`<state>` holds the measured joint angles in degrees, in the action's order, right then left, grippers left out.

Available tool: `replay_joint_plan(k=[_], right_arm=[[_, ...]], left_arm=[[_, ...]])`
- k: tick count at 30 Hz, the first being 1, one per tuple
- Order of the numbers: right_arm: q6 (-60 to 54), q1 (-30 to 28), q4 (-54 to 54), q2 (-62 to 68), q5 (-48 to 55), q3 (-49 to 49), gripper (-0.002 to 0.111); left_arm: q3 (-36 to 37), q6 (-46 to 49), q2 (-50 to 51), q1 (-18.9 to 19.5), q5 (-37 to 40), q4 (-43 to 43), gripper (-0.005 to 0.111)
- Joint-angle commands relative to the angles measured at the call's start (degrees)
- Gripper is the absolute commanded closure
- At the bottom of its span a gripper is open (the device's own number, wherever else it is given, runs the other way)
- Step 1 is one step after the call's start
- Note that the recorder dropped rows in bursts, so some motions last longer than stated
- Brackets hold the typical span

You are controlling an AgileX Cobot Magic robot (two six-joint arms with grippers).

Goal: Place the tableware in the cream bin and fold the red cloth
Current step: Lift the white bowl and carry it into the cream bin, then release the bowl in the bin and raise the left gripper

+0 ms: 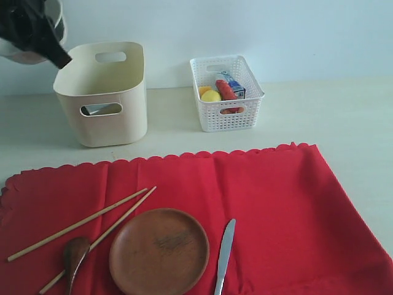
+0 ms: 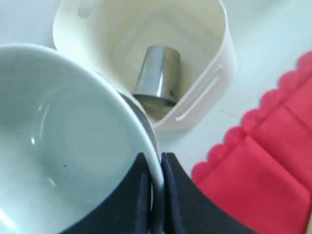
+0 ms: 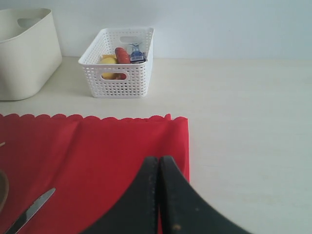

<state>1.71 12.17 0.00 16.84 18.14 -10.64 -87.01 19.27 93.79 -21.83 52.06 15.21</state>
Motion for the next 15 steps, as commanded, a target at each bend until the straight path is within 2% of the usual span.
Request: replay_joint_plan(k=[1, 7, 10, 15], right_arm=[[0.01, -0.17, 0.00, -0.34, -0.25, 0.03, 0.108], [0.11, -0.17, 0.00, -0.34, -0.25, 0.03, 0.108], [0.11, -0.17, 0.00, -0.34, -0.25, 0.03, 0.108], [0.01, -0.17, 0.00, -0.34, -0.25, 0.03, 0.108]], left_arm=[[-12.92, 5.82, 9.93, -0.27, -1.23, -6.99, 0.107], [-29.50, 8.90, 25.08, -0.27, 2.50, -7.71, 0.107], [-36.77, 9.14, 32.55, 0.10, 4.47, -4.90, 0.107], [-39.14, 10.25, 37.70, 0.73, 4.59, -5.57, 0.107]])
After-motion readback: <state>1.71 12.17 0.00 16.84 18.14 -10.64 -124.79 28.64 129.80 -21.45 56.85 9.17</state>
